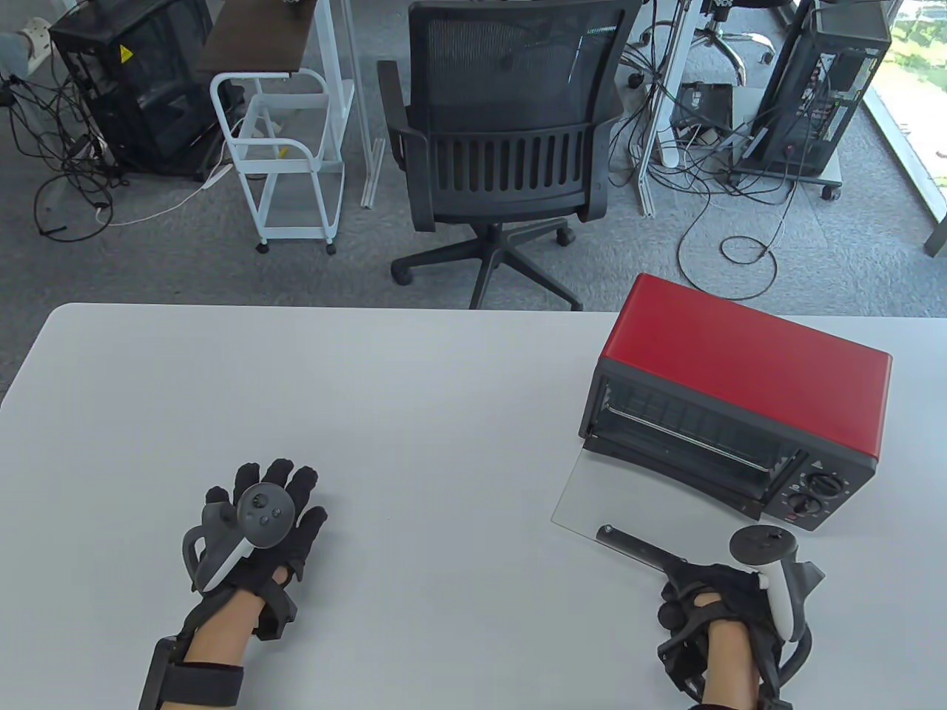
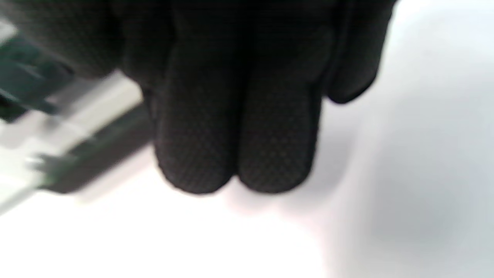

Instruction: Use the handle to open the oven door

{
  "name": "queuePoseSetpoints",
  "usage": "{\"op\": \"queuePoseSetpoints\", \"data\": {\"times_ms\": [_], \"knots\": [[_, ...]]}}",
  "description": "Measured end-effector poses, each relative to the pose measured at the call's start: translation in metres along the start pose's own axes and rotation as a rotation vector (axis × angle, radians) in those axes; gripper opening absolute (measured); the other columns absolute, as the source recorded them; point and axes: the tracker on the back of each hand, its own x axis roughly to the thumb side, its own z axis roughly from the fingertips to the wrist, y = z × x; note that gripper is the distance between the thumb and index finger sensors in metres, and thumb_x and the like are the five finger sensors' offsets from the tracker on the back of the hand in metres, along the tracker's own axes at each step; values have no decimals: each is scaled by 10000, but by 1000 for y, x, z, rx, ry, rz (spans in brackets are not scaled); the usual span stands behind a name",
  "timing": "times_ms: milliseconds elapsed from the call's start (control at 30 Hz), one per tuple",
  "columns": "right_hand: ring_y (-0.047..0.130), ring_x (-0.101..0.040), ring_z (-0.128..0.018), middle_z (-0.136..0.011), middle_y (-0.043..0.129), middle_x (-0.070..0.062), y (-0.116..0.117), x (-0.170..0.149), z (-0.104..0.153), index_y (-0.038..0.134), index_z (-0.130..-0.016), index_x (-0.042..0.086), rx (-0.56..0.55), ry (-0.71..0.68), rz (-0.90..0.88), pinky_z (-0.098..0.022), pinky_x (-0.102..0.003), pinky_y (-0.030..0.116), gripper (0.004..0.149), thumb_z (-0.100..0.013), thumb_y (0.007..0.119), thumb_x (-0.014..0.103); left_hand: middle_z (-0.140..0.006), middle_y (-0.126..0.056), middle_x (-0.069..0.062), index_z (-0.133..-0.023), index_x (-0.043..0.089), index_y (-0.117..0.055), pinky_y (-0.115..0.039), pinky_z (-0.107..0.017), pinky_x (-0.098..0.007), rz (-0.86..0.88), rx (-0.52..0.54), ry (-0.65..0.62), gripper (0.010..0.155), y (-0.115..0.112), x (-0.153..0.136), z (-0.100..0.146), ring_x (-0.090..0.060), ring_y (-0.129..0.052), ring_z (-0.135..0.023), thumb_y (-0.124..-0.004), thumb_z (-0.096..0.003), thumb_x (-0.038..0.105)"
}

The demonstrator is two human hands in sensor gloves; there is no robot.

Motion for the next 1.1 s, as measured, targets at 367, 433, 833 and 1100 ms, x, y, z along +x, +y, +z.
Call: {"op": "queuePoseSetpoints", "data": {"times_ms": [367,433,833,1100], "knots": [[498,-355,-1127,-1239,410,47,-12,82,46,396,-1080,430,-339,-423,135,-741,-665,429,796,-411,665,768,-1246,-383,36,-1088,424,-511,-172,-724,-738,-16,12,35,666,-1,-4,-2,-424,-251,-1196,-674,-465,594],[341,-364,-1160,-1249,248,49,-2,90,47,279,-1087,441,-376,-471,128,-732,-705,349,858,-402,649,801,-1248,-376,36,-1087,428,-507,-167,-724,-737,-21,11,42,665,-2,-5,-2,-421,-243,-1197,-674,-465,594],[206,-347,-1163,-1226,88,56,57,99,29,104,-1055,454,-605,-625,482,-736,-716,305,922,-389,625,823,-1251,-235,68,-1088,451,-474,-121,-723,-725,-34,42,43,667,-3,-5,0,-384,-127,-1194,-672,-467,590],[293,-336,-1178,-1246,197,82,68,89,9,148,-1058,462,-547,-576,596,-746,-703,364,882,-398,625,800,-1250,-273,62,-1086,449,-474,-140,-726,-729,-74,38,26,668,-6,-1,1,-389,-172,-1197,-673,-464,590]]}}
